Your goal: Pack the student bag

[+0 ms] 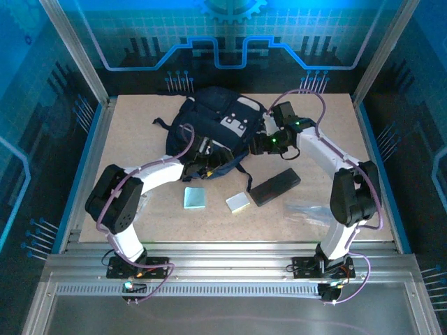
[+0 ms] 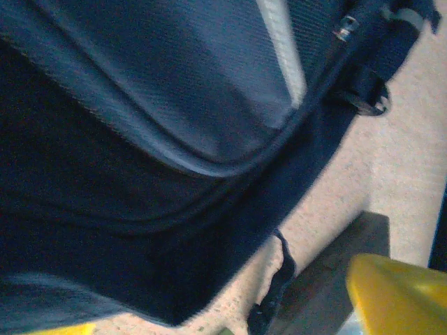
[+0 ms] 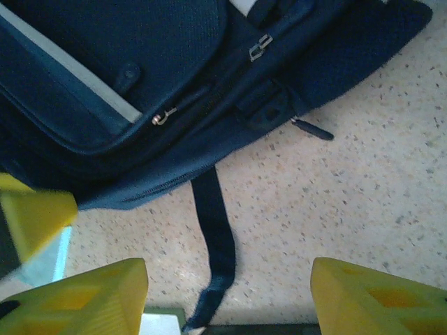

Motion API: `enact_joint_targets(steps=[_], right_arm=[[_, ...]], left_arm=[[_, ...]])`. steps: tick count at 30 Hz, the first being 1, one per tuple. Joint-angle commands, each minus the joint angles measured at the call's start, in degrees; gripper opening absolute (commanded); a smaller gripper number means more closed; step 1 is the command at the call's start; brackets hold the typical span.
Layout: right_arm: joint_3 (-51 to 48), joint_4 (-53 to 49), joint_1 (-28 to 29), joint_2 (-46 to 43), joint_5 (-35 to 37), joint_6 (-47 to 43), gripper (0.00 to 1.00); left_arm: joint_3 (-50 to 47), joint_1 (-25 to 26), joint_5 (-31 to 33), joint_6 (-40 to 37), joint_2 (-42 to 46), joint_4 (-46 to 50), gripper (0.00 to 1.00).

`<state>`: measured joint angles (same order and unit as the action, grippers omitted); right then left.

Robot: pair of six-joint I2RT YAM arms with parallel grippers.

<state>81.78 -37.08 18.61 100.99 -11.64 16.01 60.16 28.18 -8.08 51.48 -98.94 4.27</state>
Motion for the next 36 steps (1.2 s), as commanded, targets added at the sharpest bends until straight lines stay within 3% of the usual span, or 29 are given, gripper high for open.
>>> enact_joint_targets(steps=[1,6,13,19,21,26,31,36], right_arm=[[4.82,4.23,-0.23,2.98,-4.50,3.76,0.69],[10.89,6.65,0.98,10.24,-8.55,6.47,0.75],[15.92,11.62,2.78,18.73,-11.54,10.97,0.75],[20.89,9.71,2.79,25.18,-4.62,11.41,0.75],[21.87,9.02,2.57,26.70,-3.19,11.54,0.75],[21.15,8.38,1.72,26.40,1.60,11.00,0.75],[24.00,6.74,0.62,25.40,4.86,7.28,0.77],[33.66,2.30,-0.13,31.70,4.77,3.85,0.77]], left_arm=[[0.60,0.12,0.32,-5.43,5.29,3.45,0.99],[-1.47,-1.11,8.13,-9.49,12.41,10.83,0.99],[-6.87,-10.01,7.79,-8.46,13.95,7.93,0.96],[-11.45,-13.91,6.92,-8.57,9.56,2.69,0.77],[-11.55,-14.42,5.93,-8.51,6.60,2.41,0.65],[-11.36,-14.53,4.11,-8.33,1.04,0.49,0.24],[-9.91,-14.56,4.71,-9.20,-0.82,1.72,0.19],[-9.24,-14.56,5.69,-10.08,-0.19,2.68,0.19]])
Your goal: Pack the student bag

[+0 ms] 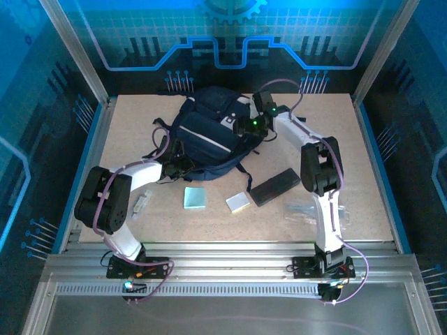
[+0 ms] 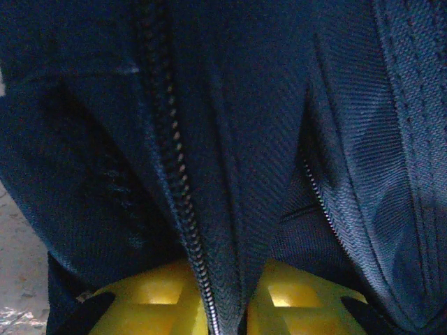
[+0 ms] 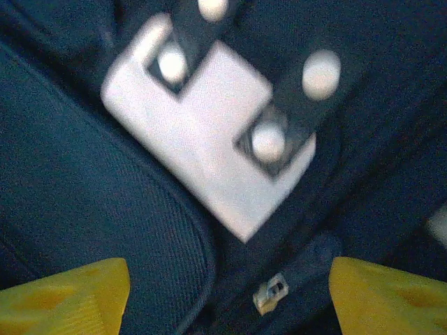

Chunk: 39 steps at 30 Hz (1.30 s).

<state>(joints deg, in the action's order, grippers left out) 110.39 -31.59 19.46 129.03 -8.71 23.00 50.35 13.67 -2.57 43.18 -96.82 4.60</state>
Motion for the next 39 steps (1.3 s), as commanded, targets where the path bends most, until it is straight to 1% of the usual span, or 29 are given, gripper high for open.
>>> enact_joint_targets(steps=[1,4,5,9,12,15,20,22,24,26,29,32,33,35,37,39], right_arm=[[6.92,-3.98,-1.08,5.67,1.71,-3.14,0.77],[11.37,-7.19,-1.10,9.97,0.56,-3.15,0.77],[11.07,-7.26,-0.96,10.46,-0.21,-3.14,0.77],[5.59,-5.65,-0.26,9.39,0.24,-3.34,0.77],[2.07,-5.50,-0.15,7.95,-1.64,-2.61,0.77],[-3.22,-2.24,0.11,4.65,-6.62,-2.19,0.77],[-10.27,4.17,-0.03,-1.40,-20.24,-0.02,0.76],[-13.27,6.90,-0.04,-3.85,-24.35,1.20,0.76],[-15.74,8.51,-0.07,-6.16,-26.59,2.06,0.75],[-17.64,9.11,-0.08,-8.45,-27.33,2.56,0.75],[-21.05,10.65,0.21,-11.72,-28.55,3.27,0.75],[-23.82,13.36,0.39,-13.48,-31.56,4.02,0.75],[-24.23,13.08,0.27,-13.84,-30.78,3.78,0.75],[-24.81,11.28,-0.35,-14.70,-26.90,2.91,0.75],[-25.72,9.88,-1.56,-16.06,-23.06,2.57,0.74],[-26.65,8.03,-2.76,-17.47,-17.13,3.22,0.73]], left_arm=[[0.90,-0.05,0.18,-1.85,-2.24,2.76,0.19],[1.50,-0.05,0.22,-2.04,-2.06,3.22,0.19],[1.63,-0.05,0.25,-2.04,-2.00,3.26,0.19],[2.23,-0.05,0.84,-1.73,-2.14,2.96,0.19],[3.46,-0.05,1.20,-1.79,-2.79,3.20,0.20],[4.55,-0.05,1.12,-1.19,-3.51,2.40,0.20],[8.28,-0.03,2.21,-1.31,-6.69,1.00,0.20],[11.19,-0.13,2.70,-2.09,-8.62,1.69,0.20],[13.94,-0.35,3.06,-2.95,-10.31,2.31,0.20],[16.49,-0.62,3.84,-3.97,-11.74,2.77,0.20],[20.51,-1.94,4.81,-5.29,-13.70,3.67,0.21],[24.62,-3.56,5.62,-7.25,-15.81,4.33,0.23],[26.36,-4.22,5.59,-7.84,-16.56,5.33,0.24],[29.16,-5.11,5.49,-8.84,-17.28,7.38,0.29],[30.92,-5.63,6.11,-10.76,-16.98,9.03,0.39],[32.54,-5.80,7.62,-13.11,-16.19,11.61,0.49]])
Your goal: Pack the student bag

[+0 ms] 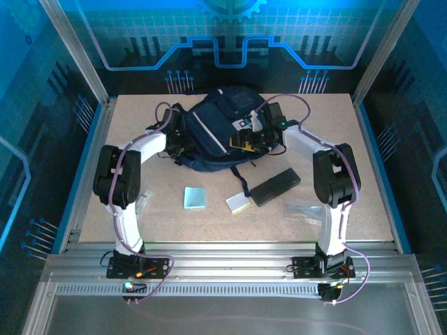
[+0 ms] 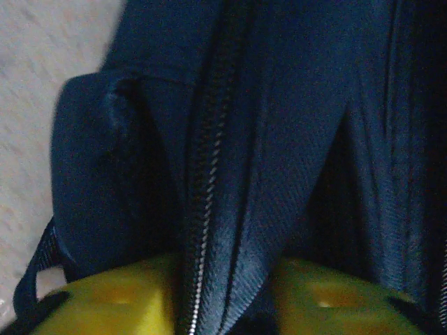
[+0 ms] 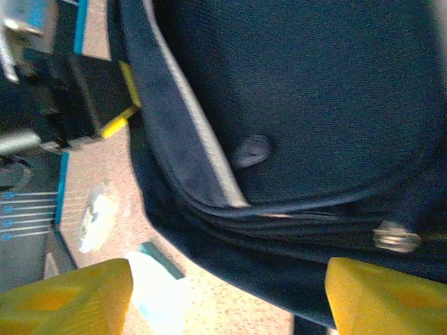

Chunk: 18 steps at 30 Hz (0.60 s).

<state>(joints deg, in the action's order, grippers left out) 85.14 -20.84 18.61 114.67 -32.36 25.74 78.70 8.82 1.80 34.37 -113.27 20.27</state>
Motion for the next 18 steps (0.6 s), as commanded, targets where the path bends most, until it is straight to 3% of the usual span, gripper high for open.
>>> enact_joint_targets(steps=[1,4,6,10,14,18], right_arm=[[-1.78,-4.03,-2.51,-3.91,10.26,1.13,0.73],[-4.66,-4.09,-4.20,-6.19,17.48,3.20,0.70],[-6.65,-3.24,-5.17,-7.11,20.47,5.14,0.67],[-9.85,-0.91,-6.68,-7.61,22.80,9.47,0.62],[-11.51,0.15,-7.41,-6.87,26.69,12.62,0.62],[-10.57,4.89,-8.29,-2.37,22.47,16.81,0.61]], left_arm=[[4.95,-0.96,4.15,-5.53,0.86,-2.66,0.55],[6.45,-0.92,4.72,-7.57,2.86,1.14,0.67],[6.26,-0.77,2.87,-7.60,4.43,2.20,0.70],[5.59,1.72,0.27,-7.60,7.13,4.24,0.69],[5.25,7.36,0.48,-7.37,8.81,5.29,0.65],[5.24,13.74,-0.98,-4.21,7.96,3.73,0.63]])
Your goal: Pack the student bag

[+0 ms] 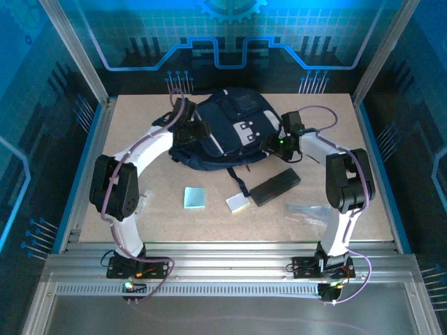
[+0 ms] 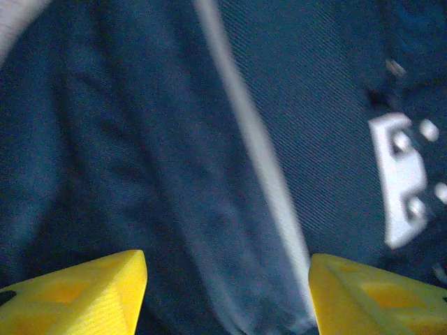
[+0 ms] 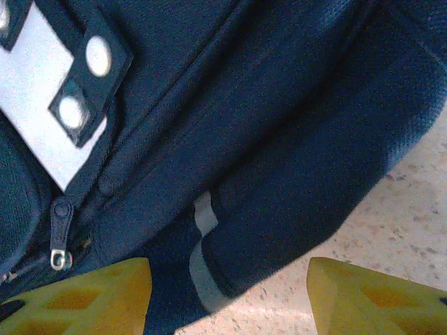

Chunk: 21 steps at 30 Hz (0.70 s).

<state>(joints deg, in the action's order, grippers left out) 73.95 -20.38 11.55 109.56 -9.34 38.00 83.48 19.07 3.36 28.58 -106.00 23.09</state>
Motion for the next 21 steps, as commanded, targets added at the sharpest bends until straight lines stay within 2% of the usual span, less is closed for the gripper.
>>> enact_joint_targets(steps=[1,2,6,8,13,21], right_arm=[[1.26,5.63,-1.20,4.24,-2.30,5.59,0.58],[1.93,6.57,-1.23,5.64,-3.65,6.51,0.53],[1.89,11.66,-0.62,9.16,-9.13,9.92,0.15],[0.25,13.20,0.09,9.00,-9.46,10.89,0.02],[-4.44,16.68,1.80,7.64,-9.20,12.71,0.00],[-6.10,18.36,2.06,6.94,-9.37,13.47,0.00]], left_arm=[[0.68,4.88,-3.55,2.36,-0.06,0.12,0.62],[1.48,6.14,-3.74,2.90,-0.89,-0.03,0.62],[6.74,10.52,-3.42,2.96,-6.77,0.61,0.61],[10.23,12.15,-2.04,1.66,-9.91,2.52,0.60],[18.90,14.32,2.95,-2.82,-18.06,9.92,0.56],[22.81,14.35,6.43,-4.62,-23.91,13.62,0.53]])
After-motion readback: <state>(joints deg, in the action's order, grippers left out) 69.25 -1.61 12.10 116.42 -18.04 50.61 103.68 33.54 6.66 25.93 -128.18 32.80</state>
